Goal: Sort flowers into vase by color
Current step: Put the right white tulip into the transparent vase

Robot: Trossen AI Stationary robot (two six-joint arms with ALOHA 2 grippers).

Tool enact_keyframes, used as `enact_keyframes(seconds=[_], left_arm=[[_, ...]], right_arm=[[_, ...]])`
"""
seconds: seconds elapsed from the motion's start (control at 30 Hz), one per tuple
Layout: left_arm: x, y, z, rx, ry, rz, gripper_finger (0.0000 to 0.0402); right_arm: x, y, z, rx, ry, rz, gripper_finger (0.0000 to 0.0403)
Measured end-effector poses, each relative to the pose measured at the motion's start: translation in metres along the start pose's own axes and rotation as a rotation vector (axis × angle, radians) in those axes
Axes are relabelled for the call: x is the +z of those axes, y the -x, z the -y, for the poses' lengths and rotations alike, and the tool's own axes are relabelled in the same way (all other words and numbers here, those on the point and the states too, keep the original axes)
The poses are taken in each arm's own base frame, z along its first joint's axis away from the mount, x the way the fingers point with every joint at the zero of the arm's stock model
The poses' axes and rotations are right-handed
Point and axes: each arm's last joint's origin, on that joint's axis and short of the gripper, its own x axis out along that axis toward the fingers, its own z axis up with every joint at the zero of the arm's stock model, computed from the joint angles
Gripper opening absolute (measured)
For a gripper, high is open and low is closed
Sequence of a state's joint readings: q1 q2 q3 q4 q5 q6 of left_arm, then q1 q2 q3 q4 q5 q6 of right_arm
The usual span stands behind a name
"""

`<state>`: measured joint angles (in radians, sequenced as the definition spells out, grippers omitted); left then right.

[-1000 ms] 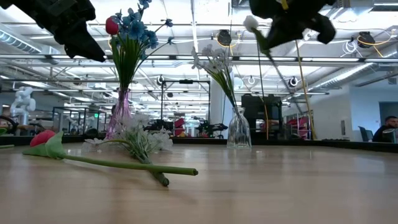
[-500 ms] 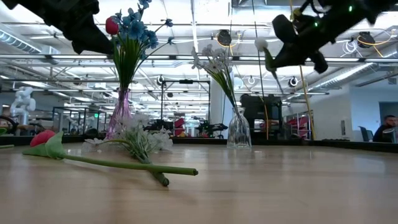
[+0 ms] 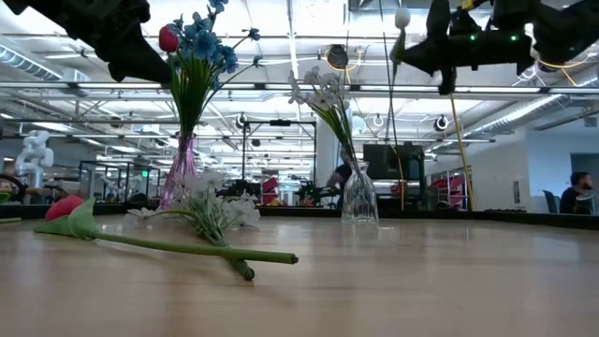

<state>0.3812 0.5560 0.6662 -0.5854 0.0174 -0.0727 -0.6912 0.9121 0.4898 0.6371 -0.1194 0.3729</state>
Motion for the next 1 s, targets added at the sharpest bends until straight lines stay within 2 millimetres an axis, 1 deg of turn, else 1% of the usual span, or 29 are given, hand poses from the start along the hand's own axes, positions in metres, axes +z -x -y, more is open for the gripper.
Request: enact_keyframes(seconds=[0.13,0.23,0.33,0.43,0.67,0.87,1.0], left_arm=[[0.000,0.000,0.000,0.000,0.000,-0.002,0.0152],[-0.001,0.000,0.000,0.001,0.001,-0.008,0.0152],[-0.001,0.000,0.000,0.001,0.001,-0.011,0.0152],[-0.001,0.000,0.000,0.004,0.001,-0.012,0.0152],[-0.008,0.000,-0.001,0.033,0.028,-0.085,0.0152],[-0.012,0.001,-0.002,0.038,0.054,-0.126,0.0152],[-0.012,0.001,-0.002,0.039,0.054,-0.126,0.0152]], right_arm=[[0.013,-0.012,-0.001,0.119,0.008,-0.019,0.0000],[0.019,-0.018,-0.002,0.143,0.005,-0.018,0.0000],[0.022,-0.022,-0.004,0.177,-0.024,-0.028,0.0000],[0.021,-0.024,-0.005,0.201,-0.042,-0.032,0.0000],[0.004,-0.036,-0.005,0.216,-0.030,-0.083,0.0000],[-0.009,-0.045,0.002,0.186,0.000,-0.117,0.0000],[-0.022,-0.052,0.007,0.166,-0.004,-0.165,0.0000]])
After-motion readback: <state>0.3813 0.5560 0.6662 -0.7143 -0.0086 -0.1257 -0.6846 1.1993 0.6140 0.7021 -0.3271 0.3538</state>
